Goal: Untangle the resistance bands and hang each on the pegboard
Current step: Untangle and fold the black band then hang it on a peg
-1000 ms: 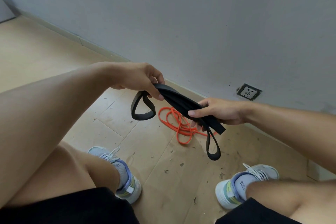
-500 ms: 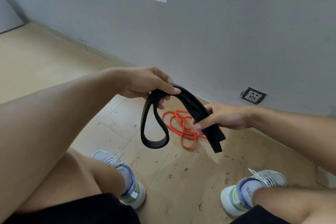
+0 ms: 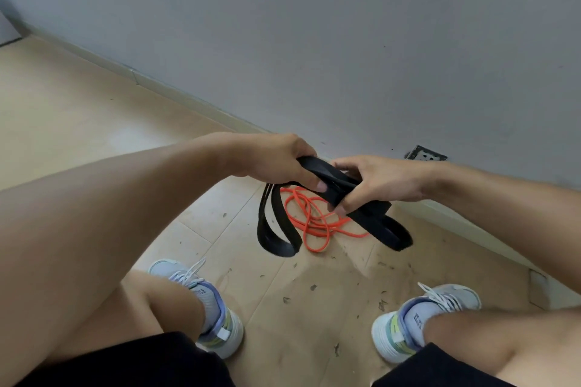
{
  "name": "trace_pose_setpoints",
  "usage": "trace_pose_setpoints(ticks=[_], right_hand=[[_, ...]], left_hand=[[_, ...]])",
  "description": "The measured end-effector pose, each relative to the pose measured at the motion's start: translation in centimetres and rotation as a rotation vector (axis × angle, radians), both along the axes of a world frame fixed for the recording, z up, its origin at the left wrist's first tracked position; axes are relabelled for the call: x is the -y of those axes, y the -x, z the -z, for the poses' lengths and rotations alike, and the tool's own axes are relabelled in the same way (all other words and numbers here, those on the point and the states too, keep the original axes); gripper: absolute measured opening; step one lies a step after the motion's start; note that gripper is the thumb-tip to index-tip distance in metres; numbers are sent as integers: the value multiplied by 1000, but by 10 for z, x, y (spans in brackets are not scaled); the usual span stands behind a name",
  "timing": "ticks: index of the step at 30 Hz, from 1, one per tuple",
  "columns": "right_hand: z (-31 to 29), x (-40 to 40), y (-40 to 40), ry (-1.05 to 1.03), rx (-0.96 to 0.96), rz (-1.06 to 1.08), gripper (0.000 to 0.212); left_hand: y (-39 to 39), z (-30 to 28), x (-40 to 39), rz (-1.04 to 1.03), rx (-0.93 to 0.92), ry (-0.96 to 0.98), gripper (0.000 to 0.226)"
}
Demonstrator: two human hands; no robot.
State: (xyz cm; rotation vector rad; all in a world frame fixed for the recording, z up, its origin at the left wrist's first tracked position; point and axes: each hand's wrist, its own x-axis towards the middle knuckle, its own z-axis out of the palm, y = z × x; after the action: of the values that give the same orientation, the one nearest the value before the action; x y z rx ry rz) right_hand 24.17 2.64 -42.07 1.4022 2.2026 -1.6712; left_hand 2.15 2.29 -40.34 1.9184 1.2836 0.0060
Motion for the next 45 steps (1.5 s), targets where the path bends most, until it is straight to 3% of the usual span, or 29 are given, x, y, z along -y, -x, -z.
trace_pose_setpoints(ticks=[4, 8, 12, 17, 21, 24, 30, 35, 39, 45], right_hand=[[3, -4, -17, 112, -14, 4, 34], [7, -6, -26, 176, -77, 36, 27], [8, -5, -29, 213, -125, 30, 28], [5, -7, -28, 85, -212, 172, 42], [6, -13, -29, 18, -421, 375, 26], [6, -14, -27, -108, -411, 438, 24], [-5, -13, -14, -320, -536, 554, 31], [-25, -16, -7, -74, -836, 630, 63], [-32, -14, -3, 6, -871, 644, 46], [-33, -10, -2, 54, -817, 626, 31]], left_hand=[[3, -1, -2, 9, 48, 43, 25], [6, 1, 0, 104, -46, 17, 36], [6, 6, -2, 121, -100, -23, 30], [11, 7, -6, 47, -84, -51, 36], [16, 1, -8, -35, 26, -18, 41], [17, -1, -5, -73, 148, 97, 49], [14, 10, -1, -176, 259, 125, 35], [5, 6, 1, -182, 392, 71, 28], [-6, 0, 6, -180, 479, 60, 20], [-11, -5, 7, -161, 414, 30, 22]])
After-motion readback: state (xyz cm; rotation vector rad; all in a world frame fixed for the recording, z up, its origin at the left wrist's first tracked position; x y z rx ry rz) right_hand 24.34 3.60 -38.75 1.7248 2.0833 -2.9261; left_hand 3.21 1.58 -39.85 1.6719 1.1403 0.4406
